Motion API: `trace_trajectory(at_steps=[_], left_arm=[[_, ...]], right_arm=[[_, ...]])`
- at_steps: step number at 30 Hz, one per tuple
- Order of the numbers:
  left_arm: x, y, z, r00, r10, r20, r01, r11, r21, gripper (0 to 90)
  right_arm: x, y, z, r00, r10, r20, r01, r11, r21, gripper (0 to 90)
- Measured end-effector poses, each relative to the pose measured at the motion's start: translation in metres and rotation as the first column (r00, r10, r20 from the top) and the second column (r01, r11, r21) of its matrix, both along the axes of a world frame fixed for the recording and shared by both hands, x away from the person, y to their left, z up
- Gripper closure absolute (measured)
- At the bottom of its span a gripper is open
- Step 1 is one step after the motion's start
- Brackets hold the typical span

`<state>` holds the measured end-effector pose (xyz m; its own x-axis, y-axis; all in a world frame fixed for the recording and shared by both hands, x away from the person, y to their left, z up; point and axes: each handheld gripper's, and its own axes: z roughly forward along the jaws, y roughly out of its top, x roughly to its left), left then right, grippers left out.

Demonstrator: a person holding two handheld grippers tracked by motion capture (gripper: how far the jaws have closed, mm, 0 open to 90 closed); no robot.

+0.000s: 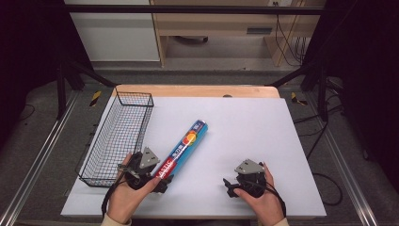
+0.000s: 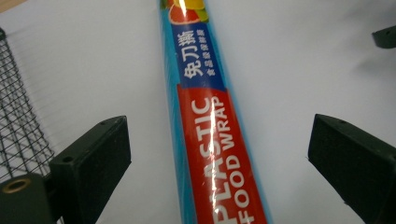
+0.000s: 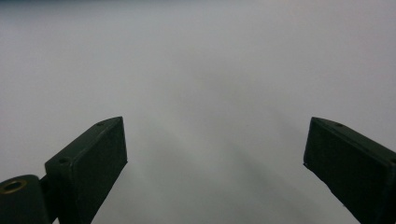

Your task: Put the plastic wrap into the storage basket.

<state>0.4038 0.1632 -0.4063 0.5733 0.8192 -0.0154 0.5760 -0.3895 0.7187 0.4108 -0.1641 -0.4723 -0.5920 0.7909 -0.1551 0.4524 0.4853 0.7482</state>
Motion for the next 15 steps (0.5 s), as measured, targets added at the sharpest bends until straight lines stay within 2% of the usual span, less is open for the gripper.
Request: trace_trajectory(at_steps=[1, 3, 4, 5, 6, 7, 8, 11, 12, 13, 14, 15], left_arm=[[0.005, -0.005, 0.004, 0.9997, -0.006, -0.024, 0.006, 1.0, -0.005, 5.8], [0.008, -0.007, 0.005, 0.9995, -0.007, -0.031, 0.007, 1.0, -0.004, 5.8], [0.017, -0.01, 0.008, 0.9991, -0.035, -0.024, 0.036, 0.9983, 0.045, 5.8], [0.031, -0.008, 0.01, 0.9861, -0.166, -0.003, 0.165, 0.9788, 0.121, 5.8], [0.038, -0.013, 0.011, 0.9822, -0.187, -0.018, 0.187, 0.9736, 0.13, 5.9], [0.038, -0.013, 0.011, 0.9822, -0.187, -0.018, 0.187, 0.9736, 0.13, 6.3], [0.046, -0.019, 0.013, 0.9807, -0.187, -0.056, 0.194, 0.9682, 0.158, 6.6], [0.059, -0.028, 0.014, 0.976, -0.189, -0.108, 0.21, 0.9508, 0.228, 6.5], [0.059, -0.028, 0.014, 0.976, -0.189, -0.108, 0.21, 0.9508, 0.228, 6.5], [0.064, -0.03, 0.014, 0.9734, -0.183, -0.137, 0.214, 0.9434, 0.254, 6.5], [0.068, -0.032, 0.013, 0.9725, -0.178, -0.15, 0.213, 0.9391, 0.27, 6.6], [0.075, -0.035, 0.012, 0.969, -0.157, -0.191, 0.208, 0.9357, 0.285, 7.2]], right_arm=[[-0.001, 0.0, 0.0, 1.0, 0.002, -0.001, -0.002, 1.0, -0.002, 6.5], [-0.001, 0.0, -0.001, 1.0, 0.007, -0.005, -0.007, 1.0, -0.003, 6.5], [-0.002, 0.001, -0.001, 1.0, 0.007, -0.006, -0.007, 1.0, -0.005, 6.5], [-0.002, 0.001, -0.001, 0.9999, 0.01, -0.005, -0.01, 0.9999, -0.005, 6.5], [-0.002, 0.001, -0.001, 0.9999, 0.013, -0.005, -0.013, 0.9999, 0.0, 6.5], [-0.003, 0.001, 0.0, 0.9998, 0.02, 0.001, -0.02, 0.9998, 0.004, 6.5], [-0.003, 0.002, 0.001, 0.9998, 0.022, 0.002, -0.022, 0.9997, 0.006, 6.5], [-0.005, 0.004, 0.001, 0.9994, 0.034, 0.007, -0.034, 0.9994, 0.011, 6.5], [-0.005, 0.004, 0.001, 0.9994, 0.034, 0.007, -0.034, 0.9994, 0.011, 6.5], [-0.006, 0.004, 0.002, 0.9992, 0.039, 0.006, -0.039, 0.9991, 0.017, 6.5], [-0.006, 0.004, 0.002, 0.9992, 0.04, 0.008, -0.04, 0.999, 0.019, 6.5], [-0.006, 0.003, 0.003, 0.9992, 0.039, 0.007, -0.039, 0.999, 0.022, 6.5]])
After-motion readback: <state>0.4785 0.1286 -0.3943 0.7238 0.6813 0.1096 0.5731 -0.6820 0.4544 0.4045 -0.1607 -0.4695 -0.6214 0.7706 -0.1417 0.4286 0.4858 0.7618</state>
